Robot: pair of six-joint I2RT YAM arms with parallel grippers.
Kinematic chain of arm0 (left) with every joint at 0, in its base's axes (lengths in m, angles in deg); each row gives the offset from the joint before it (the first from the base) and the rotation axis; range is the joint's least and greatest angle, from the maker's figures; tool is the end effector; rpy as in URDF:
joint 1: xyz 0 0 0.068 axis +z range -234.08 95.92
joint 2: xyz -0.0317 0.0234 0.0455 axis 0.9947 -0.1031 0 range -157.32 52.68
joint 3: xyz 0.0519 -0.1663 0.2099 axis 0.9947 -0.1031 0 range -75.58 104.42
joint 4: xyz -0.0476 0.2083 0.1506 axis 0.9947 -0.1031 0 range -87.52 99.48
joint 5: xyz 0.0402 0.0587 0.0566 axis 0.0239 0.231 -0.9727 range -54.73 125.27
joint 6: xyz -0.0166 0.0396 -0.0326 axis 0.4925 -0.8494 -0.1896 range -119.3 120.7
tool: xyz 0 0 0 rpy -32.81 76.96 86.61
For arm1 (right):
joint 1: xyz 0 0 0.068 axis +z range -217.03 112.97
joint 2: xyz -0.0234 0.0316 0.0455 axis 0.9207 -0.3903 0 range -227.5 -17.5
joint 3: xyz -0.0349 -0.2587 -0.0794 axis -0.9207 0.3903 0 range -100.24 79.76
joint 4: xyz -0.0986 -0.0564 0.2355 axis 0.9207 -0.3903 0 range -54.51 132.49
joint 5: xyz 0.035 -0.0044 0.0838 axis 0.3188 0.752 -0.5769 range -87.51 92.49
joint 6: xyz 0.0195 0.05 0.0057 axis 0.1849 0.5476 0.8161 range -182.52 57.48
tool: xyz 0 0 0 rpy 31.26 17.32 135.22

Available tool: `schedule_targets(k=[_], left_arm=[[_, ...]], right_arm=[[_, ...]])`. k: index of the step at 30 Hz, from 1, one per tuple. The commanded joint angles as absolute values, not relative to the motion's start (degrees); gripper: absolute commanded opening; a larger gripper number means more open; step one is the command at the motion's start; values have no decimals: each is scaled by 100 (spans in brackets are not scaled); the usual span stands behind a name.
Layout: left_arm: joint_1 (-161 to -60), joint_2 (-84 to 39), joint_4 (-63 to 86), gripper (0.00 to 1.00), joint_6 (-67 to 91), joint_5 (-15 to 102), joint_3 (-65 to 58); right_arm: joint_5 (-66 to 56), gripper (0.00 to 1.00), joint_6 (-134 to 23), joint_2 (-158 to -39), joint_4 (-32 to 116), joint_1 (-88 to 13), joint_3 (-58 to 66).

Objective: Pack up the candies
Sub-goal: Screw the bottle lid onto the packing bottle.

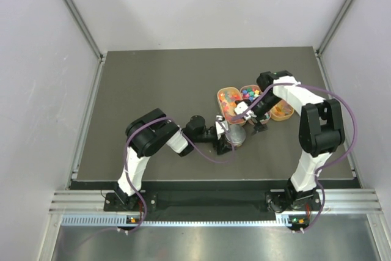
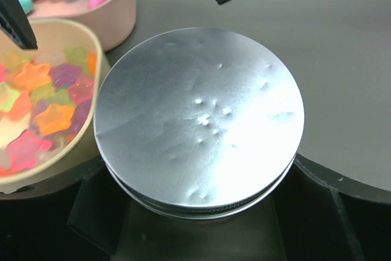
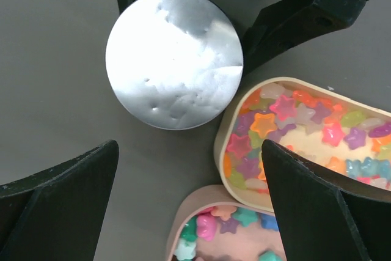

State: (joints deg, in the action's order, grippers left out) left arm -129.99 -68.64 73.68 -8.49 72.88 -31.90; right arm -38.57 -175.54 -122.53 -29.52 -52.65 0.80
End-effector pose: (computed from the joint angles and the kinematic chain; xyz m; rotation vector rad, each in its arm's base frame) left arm 0.2403 -0.2791 0.0889 1.2721 1.3839 -1.0380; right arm 0.3048 0.1022 0.2148 -2.2831 1.2047 0.7681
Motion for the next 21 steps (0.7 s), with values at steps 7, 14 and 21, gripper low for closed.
schedule_targets(k=[7, 14, 21], left_arm=[[-13119, -6993, 7188, 72, -905, 7263, -3392], [-13145, -6984, 7162, 71, -1064, 7307, -3577], [-13145, -7019, 7047, 71, -1169, 7289, -3533]], right_arm=[[-4154, 100, -19162, -11848, -3459, -5367, 100], [-4321, 100, -19779, -12182, -3811, -5253, 39], [-4505, 100, -20060, -12524, -3802, -4919, -119]])
